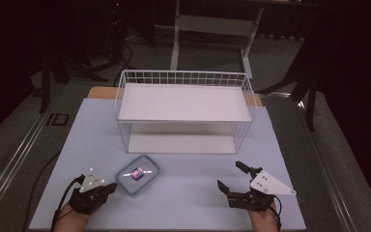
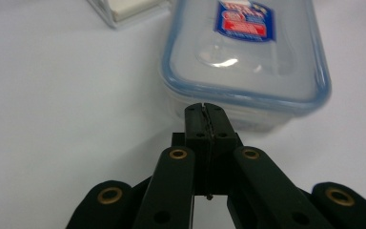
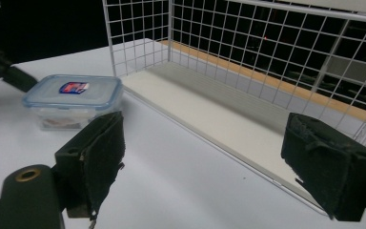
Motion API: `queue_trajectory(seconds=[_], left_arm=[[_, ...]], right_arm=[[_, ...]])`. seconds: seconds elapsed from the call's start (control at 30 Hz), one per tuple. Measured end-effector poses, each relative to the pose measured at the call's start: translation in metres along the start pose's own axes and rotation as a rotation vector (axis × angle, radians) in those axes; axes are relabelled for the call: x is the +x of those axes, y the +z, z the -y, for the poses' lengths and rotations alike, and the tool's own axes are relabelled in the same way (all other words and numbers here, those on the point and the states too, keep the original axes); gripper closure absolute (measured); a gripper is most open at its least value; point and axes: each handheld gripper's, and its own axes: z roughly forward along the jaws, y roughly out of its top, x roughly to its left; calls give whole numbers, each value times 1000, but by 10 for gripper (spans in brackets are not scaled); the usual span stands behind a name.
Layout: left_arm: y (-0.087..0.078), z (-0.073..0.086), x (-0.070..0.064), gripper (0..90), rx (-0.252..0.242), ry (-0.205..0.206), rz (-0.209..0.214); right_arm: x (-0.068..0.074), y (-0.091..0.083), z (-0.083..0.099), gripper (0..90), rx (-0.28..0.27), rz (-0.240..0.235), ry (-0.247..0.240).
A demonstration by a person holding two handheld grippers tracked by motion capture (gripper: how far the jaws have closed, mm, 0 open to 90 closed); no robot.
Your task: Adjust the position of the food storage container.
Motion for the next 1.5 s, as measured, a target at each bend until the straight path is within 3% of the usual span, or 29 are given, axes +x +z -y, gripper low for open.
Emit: queue_trajectory(seconds=[0.17, 0.3, 0.47, 0.87, 1.13, 1.2, 1.4, 1.5], left_arm=[[8, -12, 8, 900, -35, -2, -28], [4, -13, 10, 900, -33, -29, -21], [2, -3, 2, 900, 38, -19, 0], [30, -8, 9, 900, 87, -54, 5], [46, -22, 9, 900, 92, -36, 6], [51, -25, 10, 900, 88, -57, 17], [65, -36, 10, 900, 84, -55, 19], [61, -36, 10, 900, 80, -67, 22]], right_arm=[[-1, 0, 0, 147, -5, -5, 5], [-1, -1, 0, 147, -5, -8, 6], [-3, 1, 1, 147, -4, -12, 18], [-3, 2, 2, 148, 6, -14, 26], [-1, 2, 2, 147, 10, -18, 21], [-1, 3, 2, 147, 16, -20, 20], [-1, 4, 3, 147, 20, -20, 28], [-2, 4, 4, 147, 20, -21, 28]])
